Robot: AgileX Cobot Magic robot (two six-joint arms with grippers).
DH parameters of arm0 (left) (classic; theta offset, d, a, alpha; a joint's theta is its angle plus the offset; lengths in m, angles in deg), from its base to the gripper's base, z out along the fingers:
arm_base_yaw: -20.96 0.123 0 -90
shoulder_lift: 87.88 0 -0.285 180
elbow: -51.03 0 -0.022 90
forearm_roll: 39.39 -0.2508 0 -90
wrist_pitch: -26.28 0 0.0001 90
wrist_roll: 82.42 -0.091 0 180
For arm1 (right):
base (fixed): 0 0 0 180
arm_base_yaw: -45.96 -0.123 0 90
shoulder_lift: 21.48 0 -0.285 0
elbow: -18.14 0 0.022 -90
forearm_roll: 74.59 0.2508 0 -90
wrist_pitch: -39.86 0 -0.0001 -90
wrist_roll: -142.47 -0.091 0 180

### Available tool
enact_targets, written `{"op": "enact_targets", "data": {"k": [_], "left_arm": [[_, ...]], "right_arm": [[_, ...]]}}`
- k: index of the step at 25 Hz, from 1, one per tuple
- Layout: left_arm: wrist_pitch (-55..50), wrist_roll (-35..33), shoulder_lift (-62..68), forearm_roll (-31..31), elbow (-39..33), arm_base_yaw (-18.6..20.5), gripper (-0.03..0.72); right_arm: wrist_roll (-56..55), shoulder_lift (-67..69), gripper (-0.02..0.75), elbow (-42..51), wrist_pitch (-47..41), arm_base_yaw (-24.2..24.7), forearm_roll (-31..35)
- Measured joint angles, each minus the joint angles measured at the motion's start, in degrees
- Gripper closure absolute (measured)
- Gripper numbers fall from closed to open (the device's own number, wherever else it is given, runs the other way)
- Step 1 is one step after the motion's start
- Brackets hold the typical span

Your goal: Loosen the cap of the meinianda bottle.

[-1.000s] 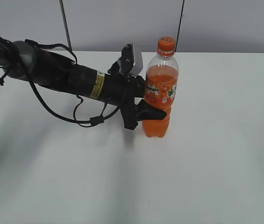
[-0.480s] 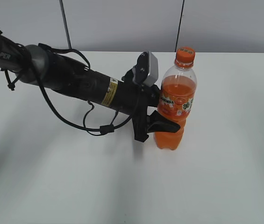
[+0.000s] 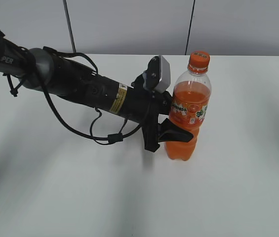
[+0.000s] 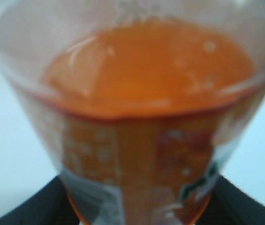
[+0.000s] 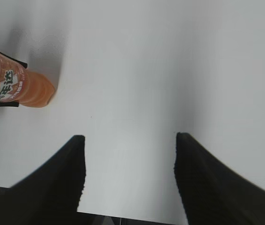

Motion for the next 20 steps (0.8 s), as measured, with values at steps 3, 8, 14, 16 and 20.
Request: {"op": "enact_targets", "data": {"k": [3, 8, 14, 16, 20], "left_arm": [[-0.38, 1.19, 0.00, 0.18, 0.00, 0.00, 0.289], [-0.62, 1.53, 0.00, 0.18, 0.00, -0.06, 0.289], [-0.68, 1.59, 0.00, 0.01, 0.00, -0.06, 0.289], [-0.68, 1.59, 0.00, -0.06, 0.00, -0.06, 0.289], [-0.68, 1.59, 0.00, -0.06, 0.00, -0.06, 0.289]], "right_arm": [[0.60, 3.24, 0.290, -1.56, -0.07, 0.00, 1.00], [1.19, 7.13, 0.293, -5.90, -0.17, -0.49, 3.73], [0.86, 12.43, 0.293, -12.79, -0.23, -9.15, 4.11], [-0.40, 14.49, 0.293, -14.49, -0.23, -13.24, 4.11], [-3.44, 19.06, 0.293, -17.00, -0.29, -21.24, 2.13]]}}
